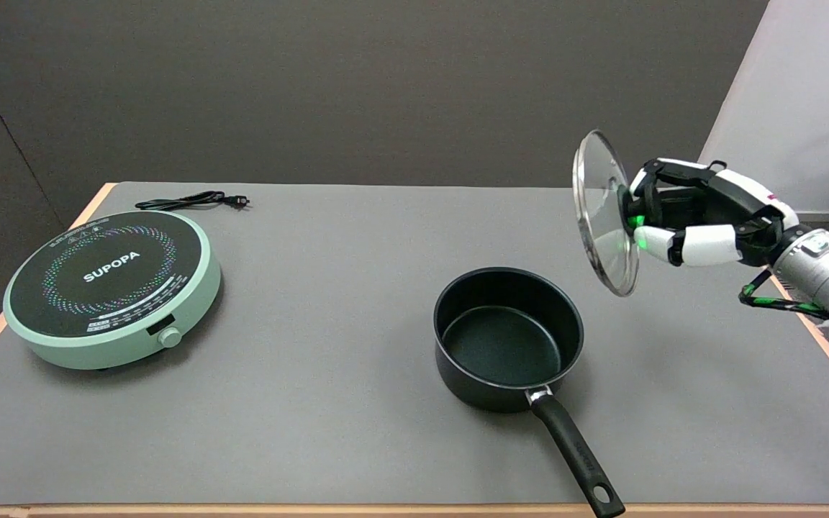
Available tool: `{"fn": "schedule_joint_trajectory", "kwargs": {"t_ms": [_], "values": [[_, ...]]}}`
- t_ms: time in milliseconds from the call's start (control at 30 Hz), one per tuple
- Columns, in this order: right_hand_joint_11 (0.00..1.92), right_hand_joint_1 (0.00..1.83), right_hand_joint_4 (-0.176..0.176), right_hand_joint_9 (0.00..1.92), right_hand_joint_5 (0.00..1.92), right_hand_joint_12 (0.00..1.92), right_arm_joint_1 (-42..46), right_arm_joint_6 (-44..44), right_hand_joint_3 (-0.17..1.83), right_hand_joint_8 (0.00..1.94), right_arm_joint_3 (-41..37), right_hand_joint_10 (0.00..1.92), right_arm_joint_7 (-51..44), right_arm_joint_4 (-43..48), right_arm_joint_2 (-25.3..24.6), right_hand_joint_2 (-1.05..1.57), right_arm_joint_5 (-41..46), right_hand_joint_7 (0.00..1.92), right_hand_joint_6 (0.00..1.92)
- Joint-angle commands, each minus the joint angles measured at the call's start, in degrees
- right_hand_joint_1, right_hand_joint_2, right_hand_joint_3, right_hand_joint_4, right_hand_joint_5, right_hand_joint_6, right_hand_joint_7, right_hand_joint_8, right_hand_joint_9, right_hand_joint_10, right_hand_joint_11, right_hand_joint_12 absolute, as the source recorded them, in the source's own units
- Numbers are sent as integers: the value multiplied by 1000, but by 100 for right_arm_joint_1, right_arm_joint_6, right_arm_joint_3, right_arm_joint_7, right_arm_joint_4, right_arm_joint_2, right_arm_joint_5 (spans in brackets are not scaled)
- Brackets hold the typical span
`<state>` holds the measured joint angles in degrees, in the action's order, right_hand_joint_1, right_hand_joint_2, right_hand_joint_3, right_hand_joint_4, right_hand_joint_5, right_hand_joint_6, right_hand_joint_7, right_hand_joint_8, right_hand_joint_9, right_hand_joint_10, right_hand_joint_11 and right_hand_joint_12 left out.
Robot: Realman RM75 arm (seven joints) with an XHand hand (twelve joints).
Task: Place the pot lid onto the pot.
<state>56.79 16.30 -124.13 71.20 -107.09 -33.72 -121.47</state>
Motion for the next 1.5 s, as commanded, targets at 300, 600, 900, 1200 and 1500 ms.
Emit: {"fn": "schedule_joint_trajectory", "kwargs": {"t_ms": [300, 600, 900, 1200, 1500], "values": [[659, 1366, 176, 792, 550, 1489, -36, 988, 809, 1420, 1107, 1742, -5, -50, 54, 776, -1992, 887, 1543], [659, 1367, 176, 791, 555, 1501, 133, 669, 842, 1431, 1067, 1754, -4, -90, 483, 761, -2016, 890, 1544], [664, 1368, 176, 792, 561, 1494, 348, 365, 852, 1433, 692, 1754, 100, -85, 1274, 756, -2016, 893, 1546], [661, 1368, 176, 789, 562, 1493, 819, 22, 860, 1435, -44, 1751, 172, -60, 1834, 751, -2024, 894, 1549], [661, 1369, 176, 799, 567, 1488, 763, -530, 857, 1430, -76, 1756, 172, 19, 2538, 751, -2024, 897, 1547]]}}
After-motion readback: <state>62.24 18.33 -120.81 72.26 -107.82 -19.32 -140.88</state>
